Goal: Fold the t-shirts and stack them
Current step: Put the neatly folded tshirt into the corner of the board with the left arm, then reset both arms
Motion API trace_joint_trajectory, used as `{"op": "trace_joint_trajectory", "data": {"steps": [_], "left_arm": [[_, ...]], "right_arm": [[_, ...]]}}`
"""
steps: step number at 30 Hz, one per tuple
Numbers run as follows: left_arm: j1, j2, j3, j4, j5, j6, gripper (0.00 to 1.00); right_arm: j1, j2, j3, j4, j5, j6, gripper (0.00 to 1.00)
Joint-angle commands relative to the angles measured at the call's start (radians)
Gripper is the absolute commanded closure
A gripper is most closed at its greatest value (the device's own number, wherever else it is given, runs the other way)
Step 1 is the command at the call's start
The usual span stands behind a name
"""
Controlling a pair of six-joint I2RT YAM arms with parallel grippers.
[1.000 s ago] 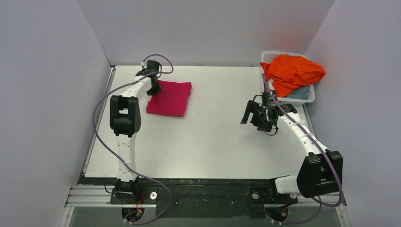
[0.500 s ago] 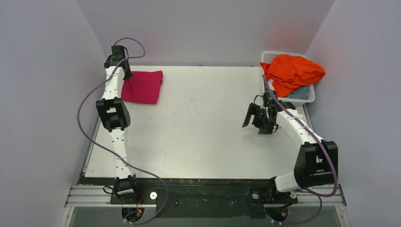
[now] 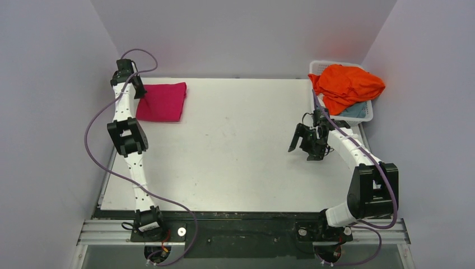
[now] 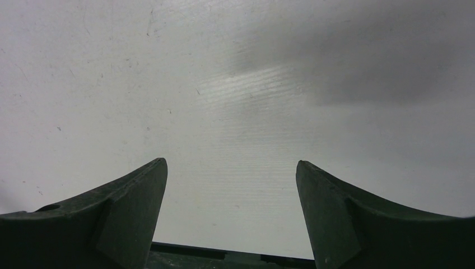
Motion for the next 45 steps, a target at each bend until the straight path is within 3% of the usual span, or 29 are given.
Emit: {"op": "trace_joint_trajectory", "data": {"steps": [1, 8, 9, 10, 11, 15, 17, 19, 23, 26, 28, 31, 36, 38, 40, 42, 45], "left_arm": [[0.016, 0.007, 0.071, 0.047, 0.041, -0.019, 1.00], [0.034, -0.011, 0.042, 0.053, 0.041, -0.051, 1.00], [0.031, -0.017, 0.034, 0.060, 0.039, -0.048, 0.96], [0.027, -0.030, 0.020, 0.061, 0.026, -0.044, 0.91], [0.019, -0.035, 0.015, 0.061, 0.008, -0.041, 0.73], [-0.029, -0.105, 0.009, 0.048, -0.109, 0.020, 0.29], [-0.063, -0.161, 0.008, 0.058, -0.234, 0.069, 0.20], [-0.093, -0.224, 0.008, 0.079, -0.340, 0.105, 0.18], [-0.116, -0.384, 0.001, 0.084, -0.358, 0.093, 0.16], [-0.124, -0.517, -0.054, 0.048, -0.340, 0.015, 0.14], [-0.126, -0.638, -0.160, 0.039, -0.188, -0.064, 0.14], [-0.147, -0.900, -0.514, 0.122, -0.021, -0.148, 0.13], [-0.334, -1.409, -1.408, 0.563, -0.022, -0.281, 0.12], [-0.372, -1.610, -1.670, 0.697, 0.027, -0.387, 0.11], [-0.397, -1.820, -1.865, 0.754, 0.041, -0.480, 0.11], [-0.419, -1.917, -1.990, 0.809, 0.028, -0.526, 0.11], [-0.458, -1.963, -2.037, 0.722, -0.011, -0.548, 0.10]], "right_arm": [[-0.011, -0.010, 0.017, -0.051, 0.008, 0.005, 0.20], [-0.011, -0.005, 0.021, -0.051, 0.008, 0.015, 0.20], [-0.012, -0.006, 0.021, -0.051, 0.008, 0.017, 0.20], [-0.012, -0.007, 0.023, -0.051, 0.010, 0.017, 0.20], [-0.012, -0.009, 0.024, -0.052, 0.015, 0.020, 0.20], [-0.012, -0.023, 0.035, -0.059, 0.024, 0.030, 0.19], [-0.011, -0.035, 0.044, -0.060, 0.029, 0.033, 0.19], [-0.011, -0.048, 0.048, -0.065, 0.029, 0.039, 0.19], [-0.012, -0.091, 0.044, -0.070, 0.046, 0.047, 0.17], [-0.011, -0.133, 0.037, -0.076, 0.076, 0.046, 0.06], [-0.011, -0.168, 0.025, -0.078, 0.087, 0.046, 0.03], [-0.011, -0.223, -0.006, -0.076, 0.095, 0.050, 0.02], [-0.007, -0.361, -0.091, -0.030, 0.155, 0.070, 0.01], [-0.005, -0.427, -0.139, -0.004, 0.198, 0.088, 0.01], [-0.004, -0.493, -0.188, 0.011, 0.229, 0.098, 0.01], [-0.003, -0.566, -0.244, 0.038, 0.245, 0.106, 0.01], [-0.002, -0.648, -0.310, 0.060, 0.312, 0.114, 0.01]]}}
